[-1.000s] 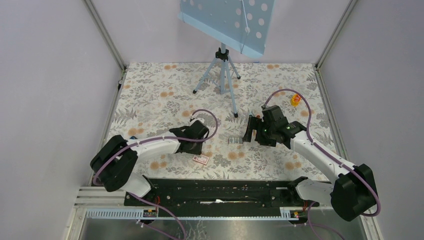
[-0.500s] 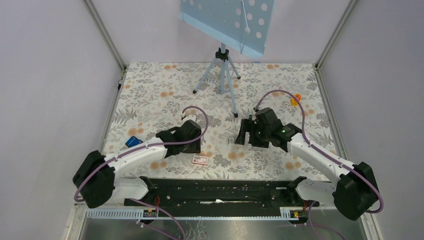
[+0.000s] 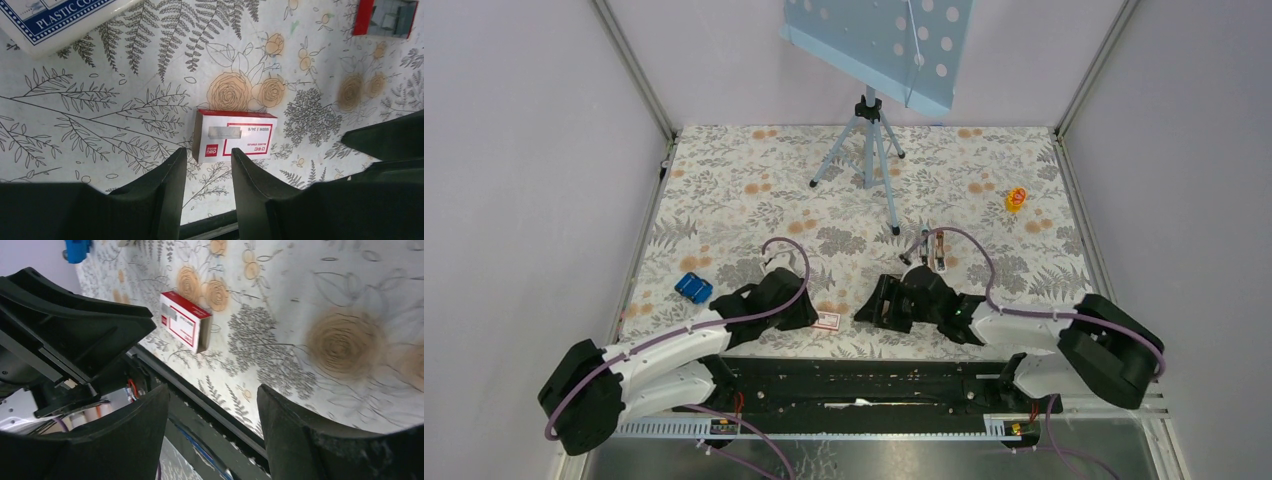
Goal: Unload the staples from the stapler
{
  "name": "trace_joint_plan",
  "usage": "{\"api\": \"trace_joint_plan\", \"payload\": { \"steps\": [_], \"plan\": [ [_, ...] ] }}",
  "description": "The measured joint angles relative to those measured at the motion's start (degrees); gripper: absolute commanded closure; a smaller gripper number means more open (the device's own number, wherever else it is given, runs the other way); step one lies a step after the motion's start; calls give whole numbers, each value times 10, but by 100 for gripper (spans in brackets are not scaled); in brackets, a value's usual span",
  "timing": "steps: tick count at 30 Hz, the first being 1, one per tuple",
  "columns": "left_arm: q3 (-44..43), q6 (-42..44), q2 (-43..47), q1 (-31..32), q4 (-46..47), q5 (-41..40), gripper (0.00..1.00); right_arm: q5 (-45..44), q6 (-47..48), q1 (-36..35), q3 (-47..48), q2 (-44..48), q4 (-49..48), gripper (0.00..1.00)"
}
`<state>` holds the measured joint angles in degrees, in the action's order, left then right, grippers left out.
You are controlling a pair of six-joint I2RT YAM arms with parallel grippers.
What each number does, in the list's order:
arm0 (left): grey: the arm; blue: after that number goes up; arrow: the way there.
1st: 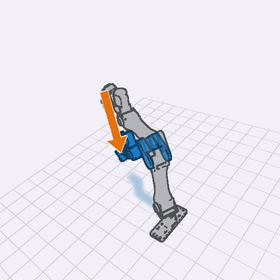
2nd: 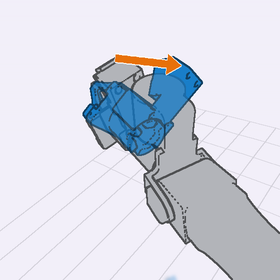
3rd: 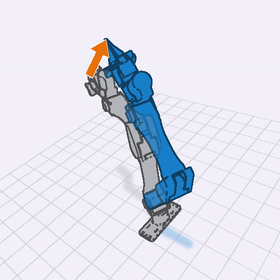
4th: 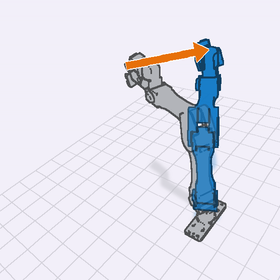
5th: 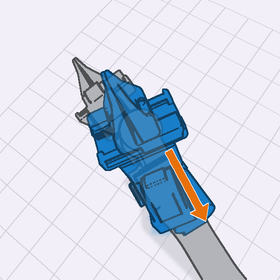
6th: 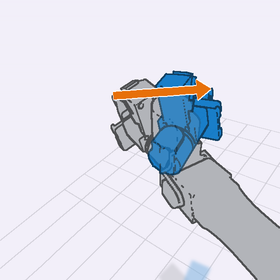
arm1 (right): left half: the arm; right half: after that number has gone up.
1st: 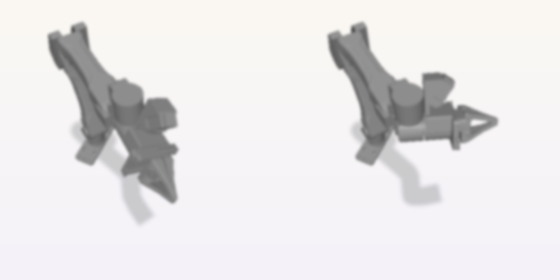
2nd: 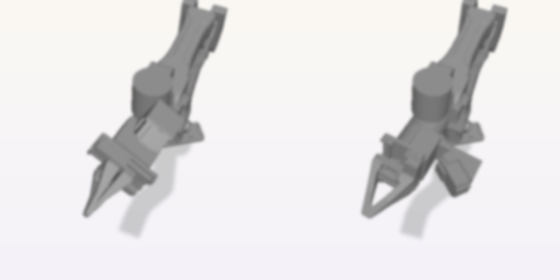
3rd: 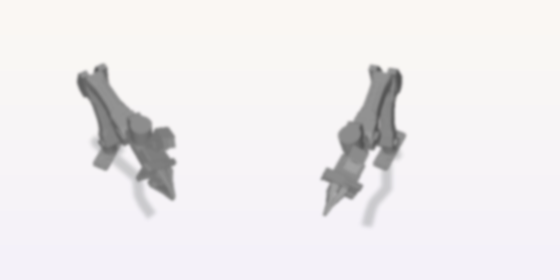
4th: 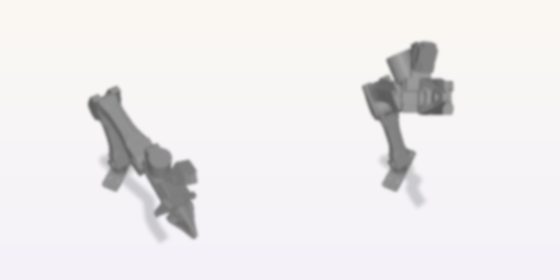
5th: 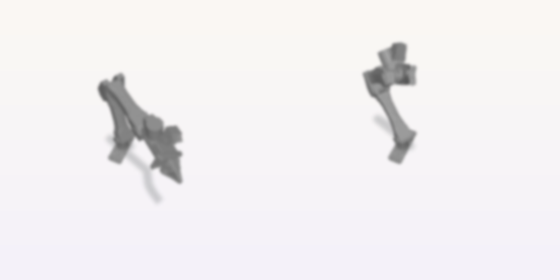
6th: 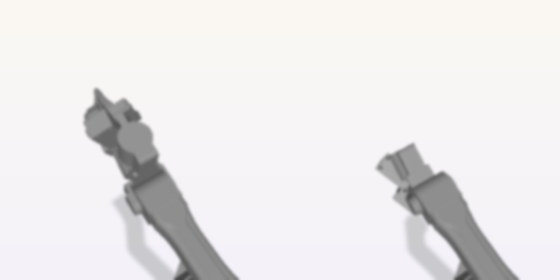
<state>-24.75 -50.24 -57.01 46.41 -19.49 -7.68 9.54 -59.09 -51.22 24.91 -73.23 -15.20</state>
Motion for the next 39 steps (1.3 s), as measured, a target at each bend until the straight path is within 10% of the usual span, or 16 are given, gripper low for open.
{"api": "trace_joint_plan", "payload": {
  "steps": [10,39],
  "plan": [
    [2,-3,30,0,1,-17,59,-8,-82,-42,-9,-137,-202,45],
    [-15,22,33,0,-16,-50,59,7,-163,-42,10,-281,-362,79]
  ]
}}
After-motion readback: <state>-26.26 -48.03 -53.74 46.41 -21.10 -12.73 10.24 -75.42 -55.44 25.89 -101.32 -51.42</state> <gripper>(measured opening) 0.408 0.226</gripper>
